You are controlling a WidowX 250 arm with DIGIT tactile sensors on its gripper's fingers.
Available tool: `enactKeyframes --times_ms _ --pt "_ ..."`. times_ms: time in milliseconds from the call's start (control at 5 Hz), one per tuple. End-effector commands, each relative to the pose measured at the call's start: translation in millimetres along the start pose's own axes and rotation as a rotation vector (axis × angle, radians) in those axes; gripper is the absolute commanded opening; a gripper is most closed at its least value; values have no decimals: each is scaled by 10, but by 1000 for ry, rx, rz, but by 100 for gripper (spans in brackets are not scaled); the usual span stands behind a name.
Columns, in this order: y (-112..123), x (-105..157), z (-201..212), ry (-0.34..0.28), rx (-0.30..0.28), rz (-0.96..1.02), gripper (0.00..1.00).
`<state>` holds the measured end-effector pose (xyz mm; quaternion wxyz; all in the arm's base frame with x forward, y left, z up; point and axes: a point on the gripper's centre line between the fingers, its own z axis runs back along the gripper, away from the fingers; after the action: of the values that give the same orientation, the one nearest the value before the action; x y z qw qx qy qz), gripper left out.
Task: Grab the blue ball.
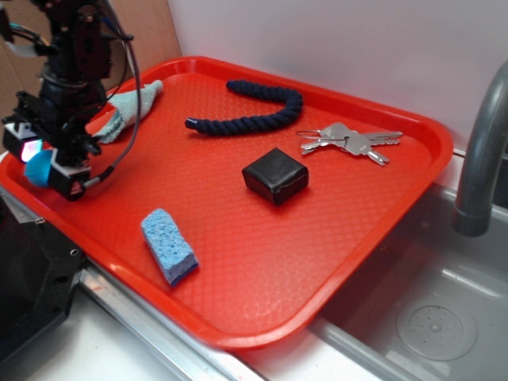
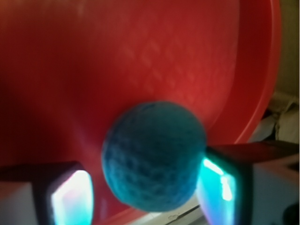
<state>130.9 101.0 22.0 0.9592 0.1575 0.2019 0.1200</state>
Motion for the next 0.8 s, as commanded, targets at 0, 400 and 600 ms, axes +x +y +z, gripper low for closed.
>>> enactKeyframes --times_ms 0,400,600 --pt "98 -132 -23 -82 -83 5 0" --pt "-91 -396 689 -373 -202 -104 0" --pt "-339 -657 1287 -555 -277 -86 0"
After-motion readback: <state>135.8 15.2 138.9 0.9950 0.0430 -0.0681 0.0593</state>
